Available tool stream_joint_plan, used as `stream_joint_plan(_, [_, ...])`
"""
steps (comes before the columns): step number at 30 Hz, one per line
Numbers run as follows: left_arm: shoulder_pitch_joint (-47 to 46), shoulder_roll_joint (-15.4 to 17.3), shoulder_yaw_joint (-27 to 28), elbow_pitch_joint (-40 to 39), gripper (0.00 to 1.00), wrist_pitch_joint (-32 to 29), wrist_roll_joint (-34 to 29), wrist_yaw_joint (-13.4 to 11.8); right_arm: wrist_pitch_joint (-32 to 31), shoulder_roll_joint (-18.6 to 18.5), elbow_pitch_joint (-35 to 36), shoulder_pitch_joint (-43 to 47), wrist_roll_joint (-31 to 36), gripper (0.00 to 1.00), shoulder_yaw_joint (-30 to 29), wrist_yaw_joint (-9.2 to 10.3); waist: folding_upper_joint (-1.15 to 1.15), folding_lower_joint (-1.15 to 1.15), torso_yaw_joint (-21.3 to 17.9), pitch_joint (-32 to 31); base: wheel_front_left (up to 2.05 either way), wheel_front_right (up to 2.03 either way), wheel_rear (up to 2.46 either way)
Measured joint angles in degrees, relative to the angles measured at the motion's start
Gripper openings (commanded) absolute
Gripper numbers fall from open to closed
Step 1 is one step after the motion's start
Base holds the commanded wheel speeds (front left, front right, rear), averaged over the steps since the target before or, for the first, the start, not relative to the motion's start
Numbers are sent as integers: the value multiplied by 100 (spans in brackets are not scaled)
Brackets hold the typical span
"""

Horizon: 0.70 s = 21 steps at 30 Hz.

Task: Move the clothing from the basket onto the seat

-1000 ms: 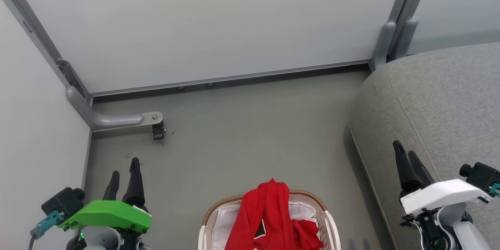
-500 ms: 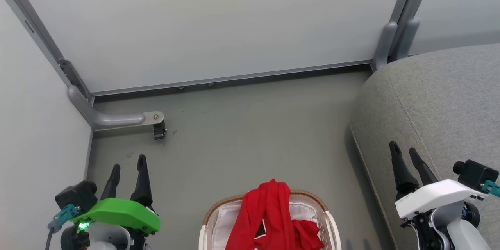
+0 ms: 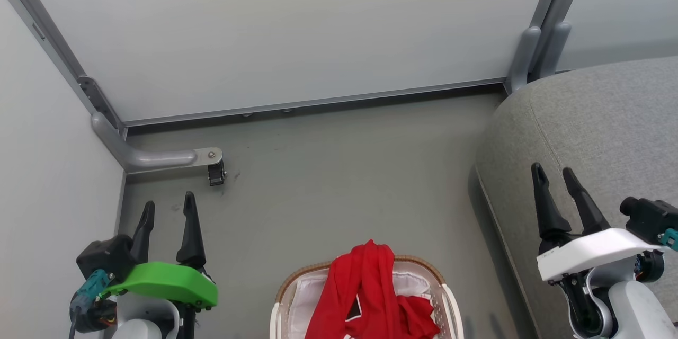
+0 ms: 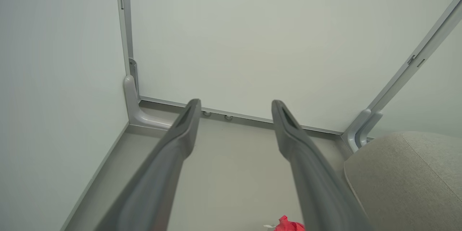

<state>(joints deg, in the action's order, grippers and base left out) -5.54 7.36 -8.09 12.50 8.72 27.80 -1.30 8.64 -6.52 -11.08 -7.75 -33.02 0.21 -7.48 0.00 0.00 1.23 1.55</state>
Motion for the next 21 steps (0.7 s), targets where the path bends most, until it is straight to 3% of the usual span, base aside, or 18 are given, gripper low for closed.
stream_joint_plan(16, [1, -8, -93, -104, 100, 205, -922, -38, 223, -56, -69, 6, 918, 100, 4, 0, 0, 0, 12, 114, 0, 0, 0])
stream_joint_plan(21, [-44, -102, -129, 9, 100, 276, -1111, 64, 282, -76, -74, -88, 1148, 100, 44, 0, 0, 0, -7, 282, 0, 0, 0])
